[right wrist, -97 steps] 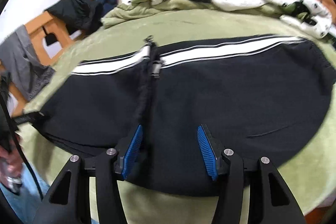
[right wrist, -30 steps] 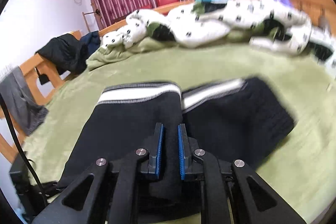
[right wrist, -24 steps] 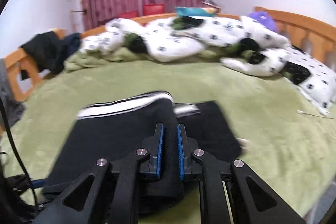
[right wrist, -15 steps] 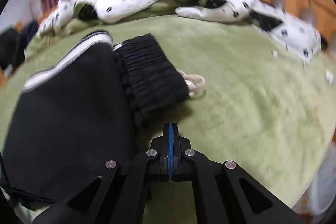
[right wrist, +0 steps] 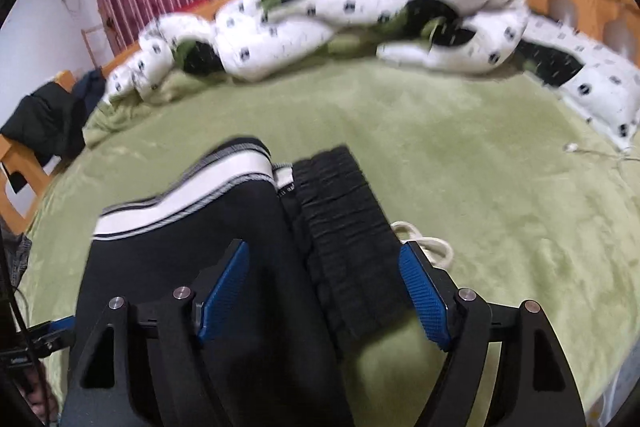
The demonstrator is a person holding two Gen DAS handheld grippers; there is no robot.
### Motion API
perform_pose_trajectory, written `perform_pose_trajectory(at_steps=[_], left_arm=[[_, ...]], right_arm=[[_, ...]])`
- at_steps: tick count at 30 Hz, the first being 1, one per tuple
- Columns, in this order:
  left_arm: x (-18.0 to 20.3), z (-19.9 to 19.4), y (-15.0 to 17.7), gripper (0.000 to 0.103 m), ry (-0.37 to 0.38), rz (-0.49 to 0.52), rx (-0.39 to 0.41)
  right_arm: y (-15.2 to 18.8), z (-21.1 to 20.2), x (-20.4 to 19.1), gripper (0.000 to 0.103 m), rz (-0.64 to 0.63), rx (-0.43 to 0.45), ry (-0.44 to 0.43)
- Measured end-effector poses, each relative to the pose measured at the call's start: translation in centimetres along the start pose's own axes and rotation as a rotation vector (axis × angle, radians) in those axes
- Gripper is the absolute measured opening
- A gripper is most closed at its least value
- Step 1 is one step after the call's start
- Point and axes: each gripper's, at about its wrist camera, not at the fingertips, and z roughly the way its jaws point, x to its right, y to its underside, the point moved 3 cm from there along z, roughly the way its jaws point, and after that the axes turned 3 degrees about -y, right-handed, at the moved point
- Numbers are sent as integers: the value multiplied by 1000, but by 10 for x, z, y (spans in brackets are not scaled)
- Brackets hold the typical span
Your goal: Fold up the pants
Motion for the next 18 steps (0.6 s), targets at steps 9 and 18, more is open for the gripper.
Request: perform_pose_trajectory(at_steps=[9, 18], left_arm=[[11, 47, -18, 35, -7, -86, -19], [16, -7, -34, 19, 92, -56, 56]], right_arm=[[6, 44, -5, 92, -85, -113, 13], [1, -31, -27, 19, 3, 39, 16]])
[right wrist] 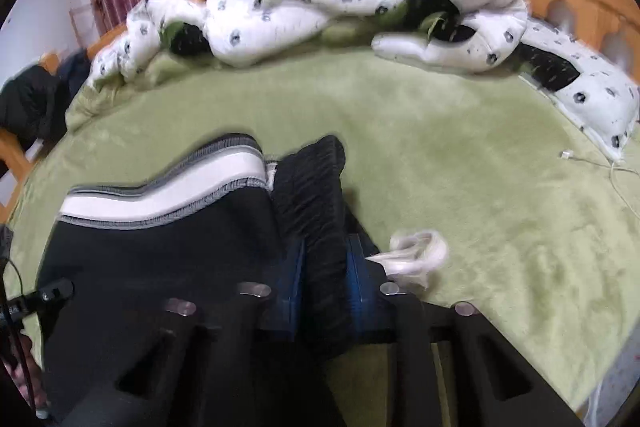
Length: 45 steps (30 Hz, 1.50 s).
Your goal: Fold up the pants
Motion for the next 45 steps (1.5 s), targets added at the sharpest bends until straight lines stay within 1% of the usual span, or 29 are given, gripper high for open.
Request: perform_pose_trajectory(at_steps=[2, 4, 6, 8, 9, 13, 15, 17, 18, 19, 20, 22, 23, 24, 26, 28, 30, 31, 32, 34, 36, 38, 39, 40, 41, 42, 43, 44, 45], left_arm=[[-9, -18, -3, 19, 8, 1, 19], [-25, -43, -7, 19, 11, -4, 45], [-50, -71, -16, 19, -13, -1, 74], [-76, -96, -22, 19, -44, -5, 96], [-98, -117, -26, 19, -76, -6, 106], [-168, -171, -34, 19, -176, -37, 144], [-198, -186, -33, 20, -209, -45, 142], [-225, -189, -29, 21, -218, -70, 121], [-240, -182, -24, 21, -203, -87, 91], [-247, -177, -19, 23, -200, -94, 76], [-256, -169, -14, 28, -215, -100, 61], [-263, -155, -5, 37, -249, -107, 46], [-267, -151, -1, 41, -257, -114, 47], [-268, -152, 3, 42, -251, -110, 52], [-268, -158, 8, 53, -254, -96, 45], [-265, -169, 13, 57, -293, -62, 36], [-260, -188, 21, 58, -324, -9, 53], [-258, -195, 26, 62, -334, 9, 60], [-256, -203, 30, 62, -344, 24, 67], [-253, -223, 46, 63, -330, 47, 83], [-246, -238, 64, 67, -281, 71, 81], [-235, -247, 84, 70, -234, 115, 62], [-228, -251, 99, 71, -225, 158, 56], [-223, -250, 105, 74, -232, 174, 62], [-220, -249, 111, 74, -249, 183, 72], [-216, -243, 117, 74, -288, 188, 87], [-215, -238, 118, 74, -311, 181, 94], [-214, -231, 117, 73, -331, 156, 104], [-215, -228, 115, 71, -332, 134, 115]], right_arm=[[4, -7, -20, 18, -7, -8, 6], [11, -15, -44, 16, -1, 0, -58], [17, -21, -76, 15, -6, 1, -116], [25, -25, -118, 12, -30, 9, -194], [30, -25, -141, 12, -48, 6, -225], [55, -13, -225, 12, -91, -19, -375], [66, -5, -255, 12, -113, -20, -410], [74, 4, -274, 12, -134, -20, -400], [76, 9, -278, 12, -144, -15, -374], [79, 15, -280, 12, -180, -7, -299], [82, 23, -279, 13, -215, -15, -228], [93, 42, -270, 15, -248, -81, -111], [97, 48, -263, 17, -240, -102, -99], [98, 48, -257, 18, -231, -98, -107], [97, 38, -253, 19, -237, -114, -105], [93, 20, -251, 21, -202, -106, -106], [89, 7, -250, 24, -154, -84, -174], [90, -1, -254, 33, -134, -77, -217], [92, -5, -261, 47, -123, -74, -243], [101, -6, -277, 53, -136, -71, -272], [111, 5, -298, 54, -177, -86, -267], [124, 18, -306, 54, -179, -123, -247], [131, 24, -308, 54, -168, -136, -243], [137, 25, -309, 55, -167, -114, -228], [139, 24, -311, 52, -179, -96, -214], [141, 24, -315, 45, -198, -102, -219], [141, 25, -317, 34, -198, -114, -213], [140, 25, -316, 27, -183, -111, -203], [137, 23, -314, 23, -164, -110, -224]])
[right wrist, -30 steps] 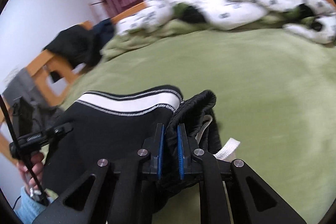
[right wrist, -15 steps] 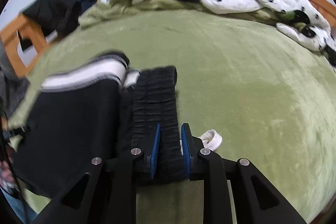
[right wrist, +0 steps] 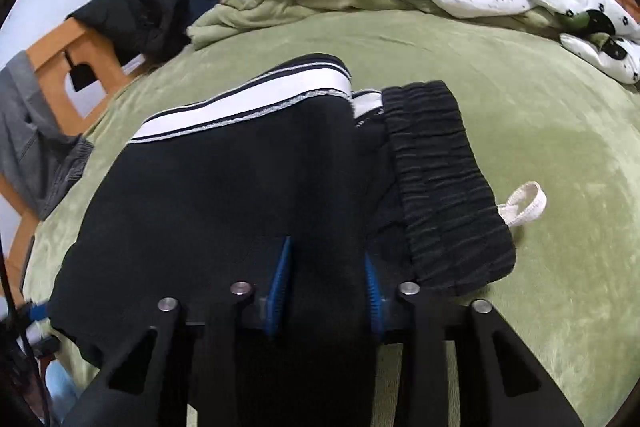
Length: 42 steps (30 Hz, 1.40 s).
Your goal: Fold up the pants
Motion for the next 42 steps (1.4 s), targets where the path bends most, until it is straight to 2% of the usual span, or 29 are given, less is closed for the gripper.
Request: perform_pose_trajectory(at_steps=[1, 2, 3, 5, 8, 12, 14, 15, 17, 18, 21, 24, 27, 28, 29, 30, 31, 33, 36, 37, 38, 39, 40, 41, 42], left_arm=[[1, 6, -3, 63, 5, -32, 17], [3, 12, -4, 42, 3, -39, 21], [8, 26, -6, 35, -43, -8, -15], [16, 26, -7, 28, -86, 12, 9], [31, 6, -7, 28, -107, 109, 71], [38, 2, -5, 33, -142, 177, 34], [36, 10, -2, 35, -129, 162, 22], [35, 14, -2, 32, -132, 145, 19], [34, 18, -3, 21, -146, 124, 31], [35, 17, -2, 21, -145, 127, 31], [37, 9, 2, 21, -137, 150, 33], [36, -4, 4, 27, -108, 166, -2], [30, -27, 5, 27, -33, 116, 43], [29, -31, 4, 32, -17, 105, 59], [30, -34, 2, 43, -5, 102, 75], [34, -35, 0, 49, 2, 132, 90], [39, -31, -1, 57, -6, 173, 70], [50, -16, 3, 57, -48, 273, -1], [53, -3, 13, 57, -102, 319, -16], [52, 5, 15, 57, -135, 334, -20], [52, 10, 16, 57, -161, 345, -17], [52, 18, 15, 57, -185, 355, -12], [53, 29, 13, 46, -200, 364, -13], [55, 35, 12, 29, -207, 368, -15], [56, 35, 8, 20, -224, 367, 15]], right_arm=[[-4, -4, 2, 15, 27, 1, -49], [-6, -9, 4, 13, 57, 5, -87], [-9, -13, 6, 12, 89, 10, -126], [-19, -23, 8, 11, 113, 34, -173], [-33, -48, 4, 10, 83, 106, -173], [-38, -71, 22, 10, 88, 182, -164], [-34, -62, 39, 10, 106, 160, -125], [-29, -52, 47, 10, 116, 133, -108], [-17, -30, 61, 11, 113, 71, -63], [-12, -23, 66, 12, 113, 52, -60], [-6, -25, 72, 15, 107, 59, -79], [-7, -35, 69, 27, 64, 46, 9], [-3, -59, 58, 29, -14, 119, 59], [0, -64, 51, 30, -47, 131, 57], [3, -66, 49, 30, -63, 133, 53], [7, -67, 44, 30, -79, 134, 46], [11, -67, 43, 31, -93, 128, 40], [18, -62, 41, 34, -121, 95, 53], [27, -53, 49, 41, -101, 73, 62], [29, -52, 53, 48, -79, 63, 47], [32, -48, 59, 62, -36, 47, 27], [33, -43, 65, 68, 6, 32, 8], [34, -37, 71, 71, 53, 19, -22], [35, -31, 75, 68, 101, 0, -63], [35, -27, 78, 59, 133, -16, -114]])
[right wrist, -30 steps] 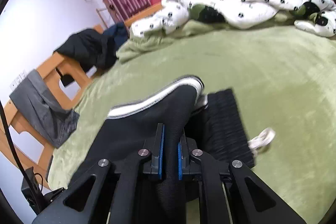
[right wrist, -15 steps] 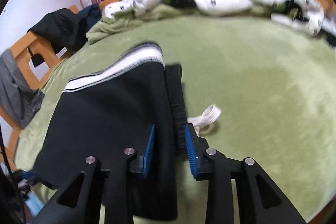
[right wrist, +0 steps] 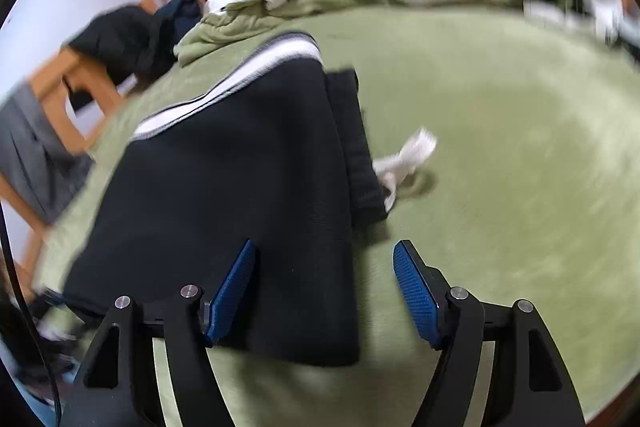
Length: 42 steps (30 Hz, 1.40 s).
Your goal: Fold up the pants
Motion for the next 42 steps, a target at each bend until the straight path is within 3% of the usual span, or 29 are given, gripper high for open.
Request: perform_pose_trajectory(at_steps=[1, 3, 5, 8, 9, 11, 14, 16, 18, 21, 22, 25, 28, 30, 32, 34, 37, 42], left_arm=[[-1, -9, -4, 18, -20, -25, 50], [-19, -42, -13, 16, 12, -149, 187], [-28, -43, -11, 16, 31, -213, 183], [-25, -9, 10, 16, 40, -218, 41], [-23, -5, 17, 17, 40, -216, 29], [-24, -11, 18, 22, 47, -218, 30], [-33, -25, 15, 24, 91, -253, -7], [-36, -43, 15, 31, 84, -229, -8], [-37, -57, 11, 34, 74, -220, 35], [-44, -72, -17, 44, 125, -266, 115], [-45, -72, -27, 50, 126, -284, 137], [-47, -49, -54, 51, 95, -301, 139], [-40, -3, -47, 51, 85, -300, 6], [-31, 12, -30, 51, 73, -283, -47], [-22, 3, -16, 52, 54, -249, 14], [-25, -2, -19, 52, 66, -264, -12], [-42, -6, -34, 53, 128, -327, -15], [-59, 3, -66, 54, 93, -344, 33]], right_arm=[[-2, 0, 0, 28, 30, -15, -79], [-6, -17, -5, 21, 12, 63, -77], [-6, -30, -12, 20, -26, 116, -84], [4, -11, -6, 20, -17, 46, -47], [9, -4, -3, 21, -22, 30, -39], [14, -6, -4, 26, -46, 39, -28], [12, -13, -16, 39, -144, 13, 81], [8, -28, -26, 40, -209, 38, 143], [4, -46, -42, 40, -303, 124, 197], [-6, -50, -62, 45, -382, 166, 192], [-8, -47, -66, 45, -390, 175, 187], [-10, -23, -67, 45, -407, 150, 211], [3, 8, -49, 45, -440, 95, 310], [11, 4, -42, 45, -435, 125, 270], [12, 0, -37, 45, -405, 105, 246], [5, -1, -41, 45, -415, 80, 237], [-26, -9, -46, 45, -392, 135, 179], [-87, 26, -47, 54, -317, 140, 181]])
